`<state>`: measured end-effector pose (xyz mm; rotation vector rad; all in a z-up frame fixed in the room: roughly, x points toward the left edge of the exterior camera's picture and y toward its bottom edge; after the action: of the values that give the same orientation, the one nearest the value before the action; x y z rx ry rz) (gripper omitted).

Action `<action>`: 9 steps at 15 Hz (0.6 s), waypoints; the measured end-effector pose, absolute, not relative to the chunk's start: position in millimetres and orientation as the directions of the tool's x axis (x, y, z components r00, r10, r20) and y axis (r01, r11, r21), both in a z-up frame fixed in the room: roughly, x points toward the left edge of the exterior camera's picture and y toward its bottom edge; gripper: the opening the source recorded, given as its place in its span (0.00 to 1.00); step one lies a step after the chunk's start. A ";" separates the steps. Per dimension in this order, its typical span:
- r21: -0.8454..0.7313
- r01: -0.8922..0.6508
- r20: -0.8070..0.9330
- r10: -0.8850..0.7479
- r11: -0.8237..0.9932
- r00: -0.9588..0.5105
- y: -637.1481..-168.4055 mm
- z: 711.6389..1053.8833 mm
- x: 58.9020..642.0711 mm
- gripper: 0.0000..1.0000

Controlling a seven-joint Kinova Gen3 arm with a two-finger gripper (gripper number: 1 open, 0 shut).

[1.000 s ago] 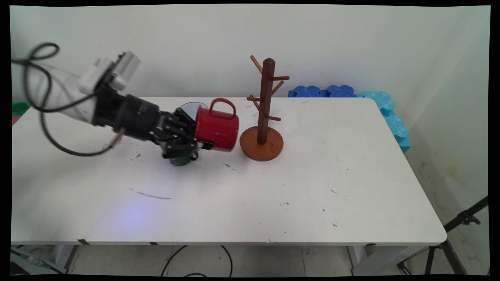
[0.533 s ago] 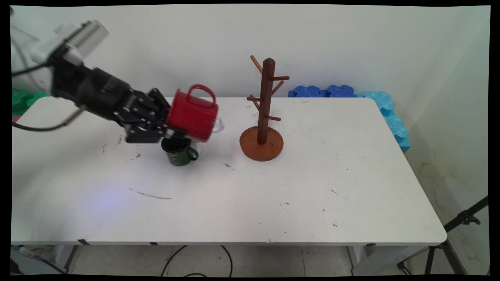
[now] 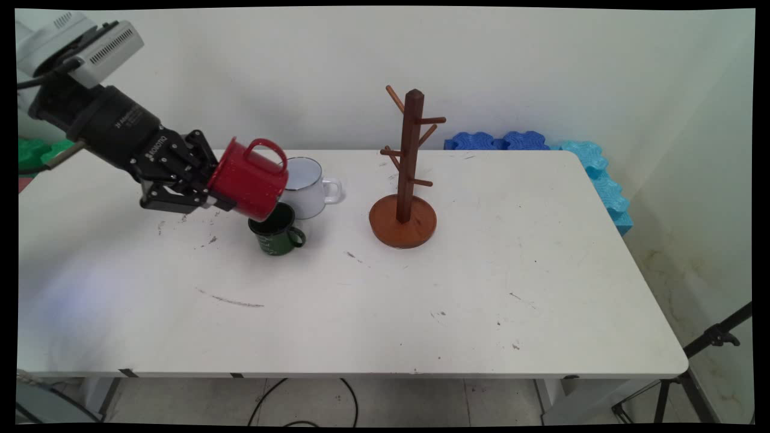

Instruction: Place the picked object on the table

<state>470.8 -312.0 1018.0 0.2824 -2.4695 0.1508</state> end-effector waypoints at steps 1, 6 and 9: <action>-0.032 -0.239 0.593 -0.174 0.971 -0.786 -312.9 1021.5 469.3 0.00; -0.011 -0.245 0.470 -0.211 0.969 -0.857 -315.5 1030.1 460.8 0.00; -0.013 -0.259 0.392 -0.234 0.966 -0.890 -318.9 1026.2 456.0 0.00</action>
<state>456.0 -318.9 1026.2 0.3547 -2.7198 0.0902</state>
